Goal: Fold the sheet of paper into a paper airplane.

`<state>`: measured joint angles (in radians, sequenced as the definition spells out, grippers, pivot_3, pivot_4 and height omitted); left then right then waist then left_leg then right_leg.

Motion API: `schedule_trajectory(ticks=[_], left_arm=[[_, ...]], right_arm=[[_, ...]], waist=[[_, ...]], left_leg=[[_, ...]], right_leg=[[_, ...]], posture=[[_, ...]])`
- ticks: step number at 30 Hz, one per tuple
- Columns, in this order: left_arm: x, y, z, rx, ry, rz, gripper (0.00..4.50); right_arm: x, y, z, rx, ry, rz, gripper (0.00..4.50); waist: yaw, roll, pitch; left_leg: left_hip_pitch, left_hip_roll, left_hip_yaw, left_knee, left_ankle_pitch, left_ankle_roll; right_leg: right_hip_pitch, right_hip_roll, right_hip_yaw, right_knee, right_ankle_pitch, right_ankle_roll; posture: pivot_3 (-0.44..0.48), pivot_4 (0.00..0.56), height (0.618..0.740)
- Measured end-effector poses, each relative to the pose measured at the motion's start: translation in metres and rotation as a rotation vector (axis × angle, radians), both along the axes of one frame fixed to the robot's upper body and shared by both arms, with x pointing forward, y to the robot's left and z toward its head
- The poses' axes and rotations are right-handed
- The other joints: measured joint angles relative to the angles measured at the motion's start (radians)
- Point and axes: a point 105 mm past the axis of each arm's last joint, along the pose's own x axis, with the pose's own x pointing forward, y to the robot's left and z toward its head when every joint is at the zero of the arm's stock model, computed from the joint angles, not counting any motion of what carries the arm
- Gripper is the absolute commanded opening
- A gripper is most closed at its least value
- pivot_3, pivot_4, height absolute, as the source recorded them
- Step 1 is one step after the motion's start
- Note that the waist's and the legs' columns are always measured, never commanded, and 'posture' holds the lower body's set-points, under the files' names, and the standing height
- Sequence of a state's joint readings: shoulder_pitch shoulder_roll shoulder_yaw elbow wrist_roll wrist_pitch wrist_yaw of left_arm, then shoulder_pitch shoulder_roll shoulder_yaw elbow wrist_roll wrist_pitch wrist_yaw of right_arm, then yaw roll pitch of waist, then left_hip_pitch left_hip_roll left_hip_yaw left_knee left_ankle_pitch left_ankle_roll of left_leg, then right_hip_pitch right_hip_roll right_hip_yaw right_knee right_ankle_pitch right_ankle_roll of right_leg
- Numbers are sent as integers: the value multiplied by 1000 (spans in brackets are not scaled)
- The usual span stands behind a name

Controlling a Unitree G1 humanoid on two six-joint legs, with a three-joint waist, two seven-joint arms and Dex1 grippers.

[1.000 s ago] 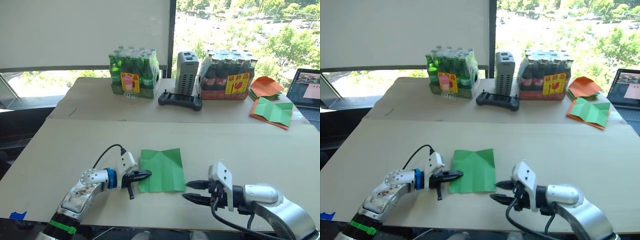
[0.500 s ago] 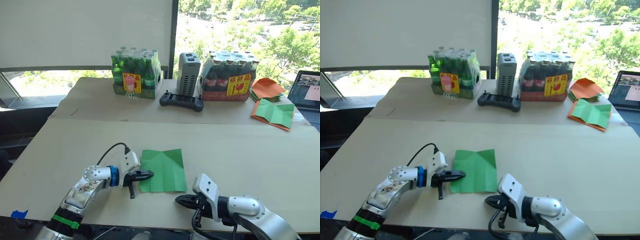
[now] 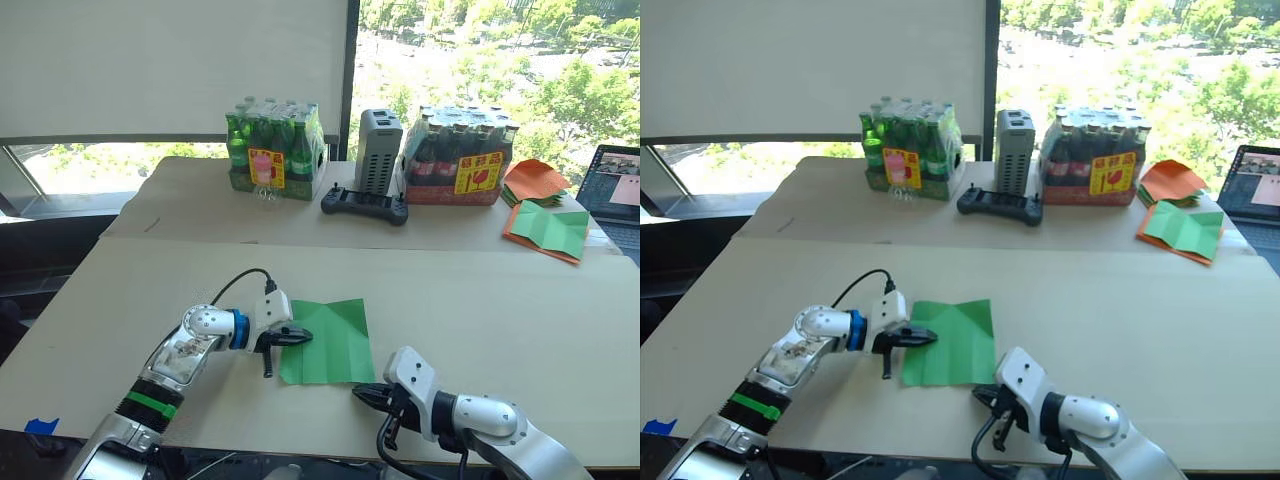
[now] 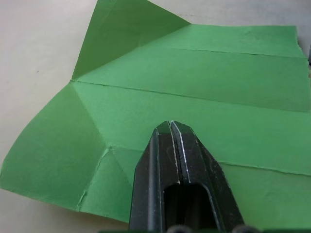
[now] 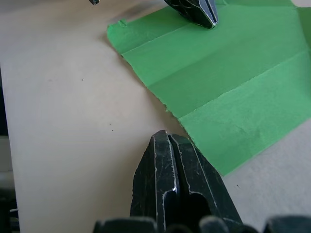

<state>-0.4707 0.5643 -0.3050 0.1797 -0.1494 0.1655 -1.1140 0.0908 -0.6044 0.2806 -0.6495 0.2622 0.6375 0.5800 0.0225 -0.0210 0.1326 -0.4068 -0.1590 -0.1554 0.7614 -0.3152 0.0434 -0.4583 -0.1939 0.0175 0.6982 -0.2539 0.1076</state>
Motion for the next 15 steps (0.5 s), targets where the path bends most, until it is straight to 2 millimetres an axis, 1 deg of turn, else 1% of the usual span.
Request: schedule_trajectory(ticks=[2, 6, 10, 15], left_arm=[[2, 0, 0, 16, -19, -18, 0], [7, 0, 1, 48, -50, -38, 0], [7, -2, 1, 85, -69, -77, 0], [9, -1, 0, 93, -75, -100, 0]], right_arm=[[5, 0, 0, 19, -7, -38, 13], [13, -8, 2, 21, -31, -113, 13], [13, -11, 2, 7, -37, -121, 13], [13, -12, 2, 8, -36, -128, 13]], waist=[[0, 0, 0], [1, 0, 0], [1, 0, 0], [0, 0, -1]], left_leg=[[0, 0, 0, 0, 0, 0], [0, -1, 0, 0, 0, 0], [1, -1, 0, -1, 1, -1], [2, -1, -1, -1, -1, 2]], right_leg=[[0, 0, 0, 0, 0, 0], [0, 0, 0, 0, 0, 0], [1, 0, 0, 0, 0, 0], [1, 0, 0, 0, 0, 0]], posture=[[0, 150, 675], [0, 150, 675], [0, 150, 675], [0, 150, 675]])
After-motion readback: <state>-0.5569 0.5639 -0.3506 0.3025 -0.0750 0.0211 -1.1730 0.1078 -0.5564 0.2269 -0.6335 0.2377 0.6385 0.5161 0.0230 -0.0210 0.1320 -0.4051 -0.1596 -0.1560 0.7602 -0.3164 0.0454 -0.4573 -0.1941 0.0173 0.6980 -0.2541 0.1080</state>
